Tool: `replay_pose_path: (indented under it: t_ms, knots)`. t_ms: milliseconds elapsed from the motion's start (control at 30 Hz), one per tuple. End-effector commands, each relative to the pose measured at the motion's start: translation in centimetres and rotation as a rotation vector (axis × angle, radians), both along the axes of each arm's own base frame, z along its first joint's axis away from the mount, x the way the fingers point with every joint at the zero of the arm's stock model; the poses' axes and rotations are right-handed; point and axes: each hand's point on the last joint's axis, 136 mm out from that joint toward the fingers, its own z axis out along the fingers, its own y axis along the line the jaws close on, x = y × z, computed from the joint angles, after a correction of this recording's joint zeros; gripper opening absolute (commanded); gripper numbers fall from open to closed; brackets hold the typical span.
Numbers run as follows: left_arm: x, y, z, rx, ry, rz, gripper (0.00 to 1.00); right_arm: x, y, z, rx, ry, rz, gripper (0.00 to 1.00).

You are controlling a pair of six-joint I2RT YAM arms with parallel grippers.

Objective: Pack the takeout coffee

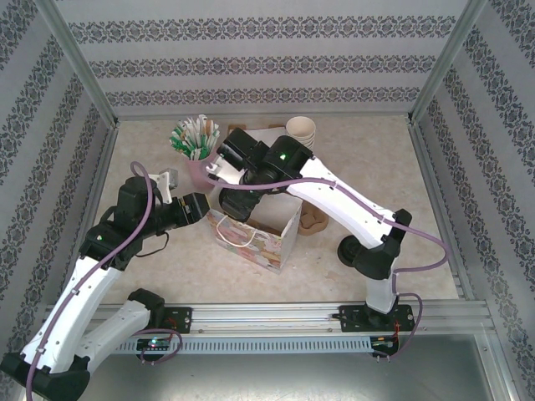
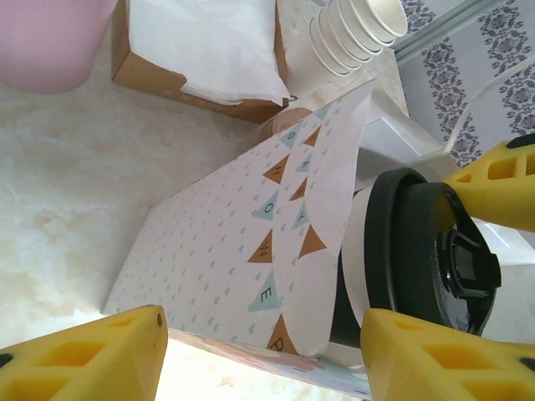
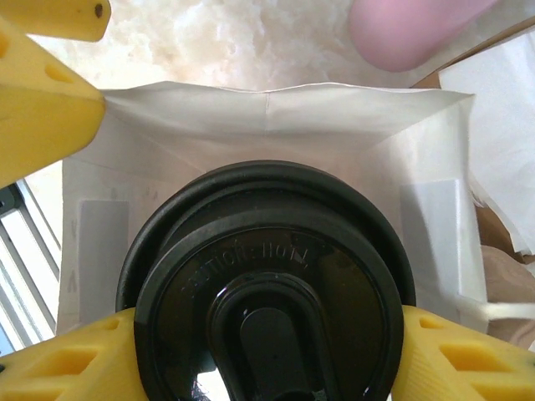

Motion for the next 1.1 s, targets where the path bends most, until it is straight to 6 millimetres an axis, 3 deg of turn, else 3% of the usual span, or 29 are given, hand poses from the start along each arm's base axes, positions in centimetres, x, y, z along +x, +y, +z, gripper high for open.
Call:
replay_pose_path:
  t_ms: [0, 533, 1067]
  knots:
    - [-0.4, 0.2, -0.1, 0.04, -0.01, -0.015, 0.63, 0.2, -0.1, 0.0, -0.014, 0.003, 0.033, 0.62]
    - [-0.5, 0.1, -1.1, 0.056, 0.011, -0.031, 0.59, 0.6, 0.1, -2.9, -0.095, 0.061, 0.04, 0.6]
    - [0.3, 0.6, -1.8, 0.062, 0.03, 0.022, 0.57, 0.9, 0.2, -3.6, -0.064, 0.043, 0.015, 0.56]
